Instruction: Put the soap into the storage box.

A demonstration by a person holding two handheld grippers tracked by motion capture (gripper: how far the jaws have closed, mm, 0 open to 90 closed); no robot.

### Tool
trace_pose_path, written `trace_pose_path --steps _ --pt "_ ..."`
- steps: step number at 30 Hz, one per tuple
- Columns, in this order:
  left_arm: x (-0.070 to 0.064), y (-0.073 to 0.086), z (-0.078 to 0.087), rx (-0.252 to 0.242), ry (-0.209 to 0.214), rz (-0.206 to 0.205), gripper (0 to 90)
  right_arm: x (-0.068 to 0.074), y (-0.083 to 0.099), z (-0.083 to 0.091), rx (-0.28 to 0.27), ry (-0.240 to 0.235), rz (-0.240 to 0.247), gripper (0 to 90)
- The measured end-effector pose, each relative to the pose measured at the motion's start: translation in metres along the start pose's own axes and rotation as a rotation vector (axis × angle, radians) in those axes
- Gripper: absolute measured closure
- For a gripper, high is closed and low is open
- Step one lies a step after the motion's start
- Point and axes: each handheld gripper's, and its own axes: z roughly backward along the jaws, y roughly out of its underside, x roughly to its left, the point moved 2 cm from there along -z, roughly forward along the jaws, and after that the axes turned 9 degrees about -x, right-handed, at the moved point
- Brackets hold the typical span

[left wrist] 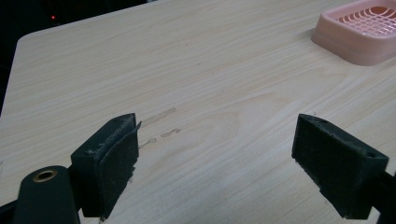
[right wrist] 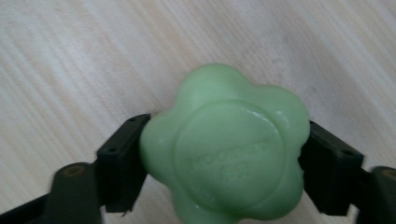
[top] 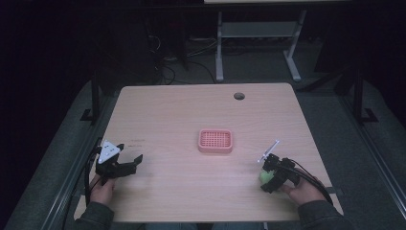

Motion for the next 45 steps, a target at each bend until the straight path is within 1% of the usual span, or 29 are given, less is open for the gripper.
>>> trace_pose_path --steps 1,5,7,12,15,17,18,19,24,26,29,30,35,45 --pt "0.0 0.0 0.0 0.0 0.0 0.0 14.3 0.0 0.0 0.0 -0.001 -0.006 -0.003 25.2" --pt "0.0 0.0 0.0 0.0 -0.002 0.001 14.3 0.0 0.001 0.0 -0.007 -0.004 0.014 25.6" --pt "0.001 0.0 0.0 -0.001 -0.003 0.002 14.3 0.0 0.001 0.001 -0.011 -0.008 0.012 25.6" --pt "0.001 0.0 0.0 -0.001 -0.003 0.002 14.3 0.002 0.001 0.002 -0.019 -0.017 0.027 25.7" --pt "0.0 0.0 0.001 0.0 -0.003 0.001 14.3 0.003 -0.001 0.006 -0.025 -0.014 0.034 25.7" --pt "0.0 0.0 0.0 -0.008 -0.005 0.01 14.3 0.003 -0.003 0.008 -0.028 -0.013 0.04 25.7" --pt "0.0 0.0 0.001 -0.004 -0.005 0.005 14.3 0.003 -0.005 0.009 -0.027 -0.007 0.044 25.7" --pt "0.0 0.0 0.0 -0.005 -0.005 0.009 14.3 0.003 -0.006 0.01 -0.028 -0.006 0.053 25.7" --pt "0.0 0.0 0.001 -0.004 -0.005 0.008 14.3 0.003 -0.016 0.016 -0.038 -0.005 0.068 25.7" --pt "0.0 0.0 0.001 -0.004 -0.004 0.008 14.4 0.003 -0.02 0.017 -0.041 -0.016 0.074 25.7" --pt "0.0 0.0 0.001 -0.004 -0.004 0.009 14.3 0.002 -0.028 0.019 -0.047 -0.014 0.087 25.7" --pt "0.0 -0.001 0.001 -0.004 -0.004 0.01 14.4 0.002 -0.03 0.019 -0.049 -0.024 0.084 25.7" --pt "0.001 -0.001 0.002 -0.009 -0.005 0.012 14.4 0.001 -0.042 0.02 -0.056 -0.027 0.103 25.7" --pt "0.001 -0.001 0.002 -0.011 -0.005 0.016 14.3 -0.004 -0.064 0.02 -0.077 -0.049 0.103 25.7"
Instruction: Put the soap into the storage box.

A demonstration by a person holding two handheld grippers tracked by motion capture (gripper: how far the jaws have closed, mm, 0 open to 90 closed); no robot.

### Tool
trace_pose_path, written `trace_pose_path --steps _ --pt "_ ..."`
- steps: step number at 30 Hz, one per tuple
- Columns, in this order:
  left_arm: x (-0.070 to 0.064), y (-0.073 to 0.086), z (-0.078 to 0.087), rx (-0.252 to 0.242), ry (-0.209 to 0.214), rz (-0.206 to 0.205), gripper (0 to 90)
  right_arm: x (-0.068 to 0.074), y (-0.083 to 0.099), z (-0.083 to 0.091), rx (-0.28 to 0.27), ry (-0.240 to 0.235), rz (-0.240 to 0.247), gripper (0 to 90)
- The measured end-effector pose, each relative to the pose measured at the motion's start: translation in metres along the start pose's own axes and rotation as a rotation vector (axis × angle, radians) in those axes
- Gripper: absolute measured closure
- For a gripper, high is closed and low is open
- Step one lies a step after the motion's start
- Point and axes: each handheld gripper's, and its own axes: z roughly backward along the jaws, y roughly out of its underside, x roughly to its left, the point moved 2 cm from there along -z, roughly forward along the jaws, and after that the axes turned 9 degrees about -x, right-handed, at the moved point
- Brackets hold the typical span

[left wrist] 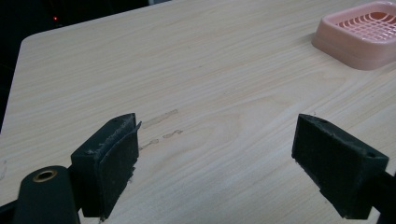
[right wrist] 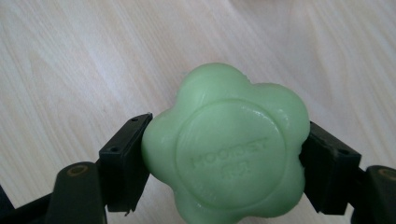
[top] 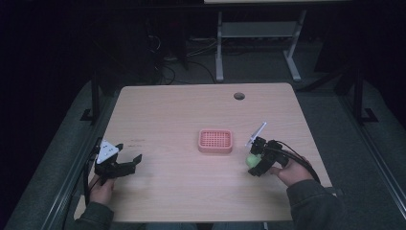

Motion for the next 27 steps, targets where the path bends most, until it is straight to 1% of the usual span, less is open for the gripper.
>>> trace_pose_path --steps 4,5,6,8,16,17,21,27 --pt "0.0 0.0 0.0 -0.003 0.0 0.002 14.3 -0.002 -0.007 -0.002 0.0 -0.001 0.016 25.6" --pt "0.0 0.0 0.0 -0.003 0.0 0.002 14.4 -0.003 -0.009 -0.002 0.003 -0.001 0.01 25.6" --pt "0.0 0.0 0.0 -0.003 0.0 0.002 14.3 -0.003 -0.01 -0.002 0.003 -0.001 0.016 25.6" --pt "0.0 0.0 0.0 0.0 0.0 0.0 14.3 -0.005 -0.013 -0.003 0.002 -0.009 0.012 25.6" --pt "0.0 0.0 0.0 -0.002 0.001 0.001 14.3 -0.011 -0.025 -0.003 0.008 -0.014 0.014 25.6" --pt "0.0 0.0 0.0 -0.004 0.0 0.002 14.3 -0.013 -0.026 -0.003 0.001 -0.017 0.012 25.6" --pt "0.0 0.0 0.0 -0.003 0.001 0.002 14.3 -0.015 -0.031 -0.003 0.002 -0.019 0.009 25.6" --pt "0.0 -0.001 0.0 -0.003 0.001 0.002 14.4 -0.018 -0.04 -0.004 0.004 -0.019 0.02 25.6"
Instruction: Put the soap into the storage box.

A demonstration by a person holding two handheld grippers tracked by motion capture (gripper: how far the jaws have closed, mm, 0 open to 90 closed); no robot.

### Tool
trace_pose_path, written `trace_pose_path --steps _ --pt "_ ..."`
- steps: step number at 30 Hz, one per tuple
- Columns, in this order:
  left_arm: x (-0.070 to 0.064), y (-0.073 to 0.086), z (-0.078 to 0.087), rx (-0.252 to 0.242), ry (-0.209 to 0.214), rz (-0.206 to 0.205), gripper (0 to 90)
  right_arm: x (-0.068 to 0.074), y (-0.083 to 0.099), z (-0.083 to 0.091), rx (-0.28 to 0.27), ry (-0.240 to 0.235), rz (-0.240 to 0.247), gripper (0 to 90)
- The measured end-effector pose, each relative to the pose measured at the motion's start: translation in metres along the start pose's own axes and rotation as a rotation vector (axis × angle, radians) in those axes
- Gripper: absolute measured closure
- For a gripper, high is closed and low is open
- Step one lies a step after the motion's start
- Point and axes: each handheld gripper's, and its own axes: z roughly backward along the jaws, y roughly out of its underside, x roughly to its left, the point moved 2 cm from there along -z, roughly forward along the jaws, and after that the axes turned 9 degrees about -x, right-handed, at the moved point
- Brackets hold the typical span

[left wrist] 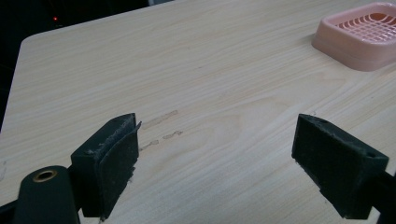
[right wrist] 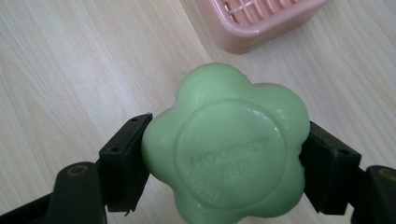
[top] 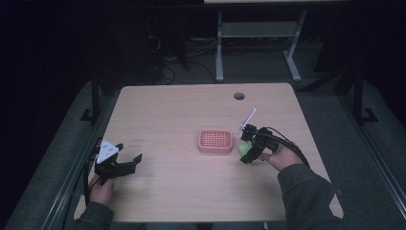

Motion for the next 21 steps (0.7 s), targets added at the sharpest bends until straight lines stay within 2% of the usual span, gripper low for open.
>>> trace_pose_path --steps 21 --pt "0.0 0.0 0.0 -0.002 0.001 0.0 14.3 -0.004 -0.022 -0.004 -0.009 -0.005 0.016 25.6"
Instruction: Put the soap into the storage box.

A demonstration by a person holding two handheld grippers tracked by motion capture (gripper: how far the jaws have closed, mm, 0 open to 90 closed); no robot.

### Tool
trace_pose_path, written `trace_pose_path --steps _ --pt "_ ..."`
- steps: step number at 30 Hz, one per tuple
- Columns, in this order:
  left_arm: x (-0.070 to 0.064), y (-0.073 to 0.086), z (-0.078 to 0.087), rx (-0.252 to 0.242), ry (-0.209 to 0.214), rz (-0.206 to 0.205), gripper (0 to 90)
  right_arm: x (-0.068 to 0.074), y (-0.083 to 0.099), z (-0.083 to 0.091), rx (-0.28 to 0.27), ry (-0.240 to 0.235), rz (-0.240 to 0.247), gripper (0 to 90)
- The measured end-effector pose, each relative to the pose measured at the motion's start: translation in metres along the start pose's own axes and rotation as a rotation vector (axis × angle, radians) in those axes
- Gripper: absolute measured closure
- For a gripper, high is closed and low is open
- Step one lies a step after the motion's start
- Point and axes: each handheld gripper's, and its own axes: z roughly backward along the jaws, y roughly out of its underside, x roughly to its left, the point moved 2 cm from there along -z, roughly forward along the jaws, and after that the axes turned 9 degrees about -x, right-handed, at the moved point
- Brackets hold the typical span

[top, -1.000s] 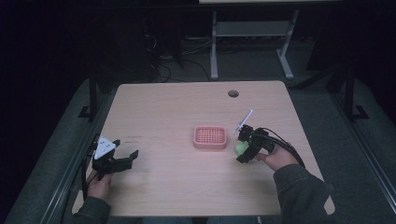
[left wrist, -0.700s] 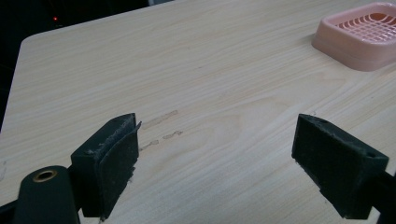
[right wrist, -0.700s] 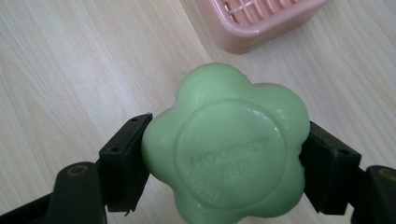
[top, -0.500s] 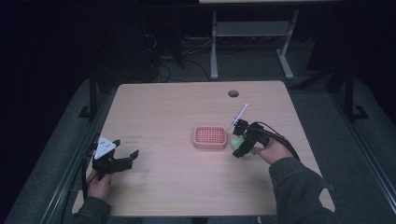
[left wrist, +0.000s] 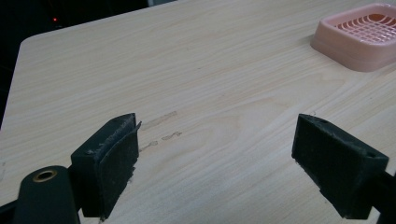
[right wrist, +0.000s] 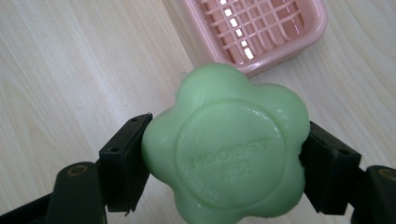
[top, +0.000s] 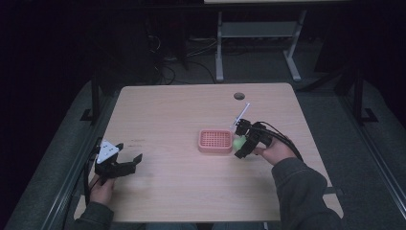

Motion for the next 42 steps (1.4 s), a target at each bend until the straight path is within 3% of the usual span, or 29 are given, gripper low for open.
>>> trace_pose_path --steps 10,42 --pt "0.0 0.0 0.0 0.0 0.0 0.001 14.3 0.001 -0.019 -0.002 -0.007 0.003 0.028 25.6" --pt "0.0 -0.002 0.0 -0.008 0.003 -0.005 14.3 -0.004 -0.066 -0.009 0.002 -0.004 0.053 25.6"
